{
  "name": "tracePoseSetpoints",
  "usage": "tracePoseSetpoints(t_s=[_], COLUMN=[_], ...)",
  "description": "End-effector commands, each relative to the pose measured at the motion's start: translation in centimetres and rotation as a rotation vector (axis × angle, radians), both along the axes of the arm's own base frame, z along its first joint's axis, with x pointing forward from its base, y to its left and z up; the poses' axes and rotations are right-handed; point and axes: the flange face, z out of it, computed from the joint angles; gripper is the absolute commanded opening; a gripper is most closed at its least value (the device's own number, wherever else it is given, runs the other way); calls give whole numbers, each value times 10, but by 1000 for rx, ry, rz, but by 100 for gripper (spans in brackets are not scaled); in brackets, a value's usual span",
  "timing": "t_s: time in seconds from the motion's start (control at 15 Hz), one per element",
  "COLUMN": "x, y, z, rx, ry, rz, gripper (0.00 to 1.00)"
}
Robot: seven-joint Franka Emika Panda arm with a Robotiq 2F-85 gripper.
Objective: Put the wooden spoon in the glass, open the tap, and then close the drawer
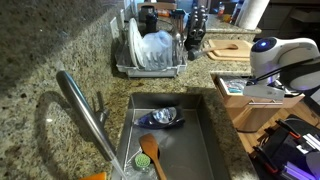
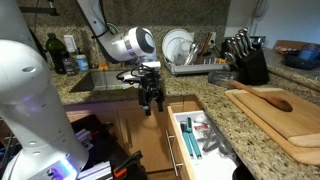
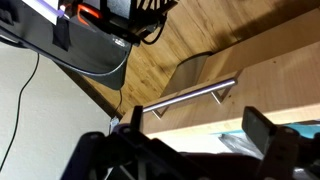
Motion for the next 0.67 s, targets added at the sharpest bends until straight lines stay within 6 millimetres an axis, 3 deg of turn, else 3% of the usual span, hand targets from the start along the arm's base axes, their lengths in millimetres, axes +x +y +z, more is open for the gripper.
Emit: tracePoseSetpoints(t_s=[0.0, 0.13, 0.4, 0.6], x=[2, 7, 5, 8], y=[4, 7, -24, -34], z=[2, -6, -56, -77], rx=[-1, -11, -42, -87], ry=[-4, 16, 102, 76], rz=[7, -71, -259, -423], gripper=[100, 100, 100, 100])
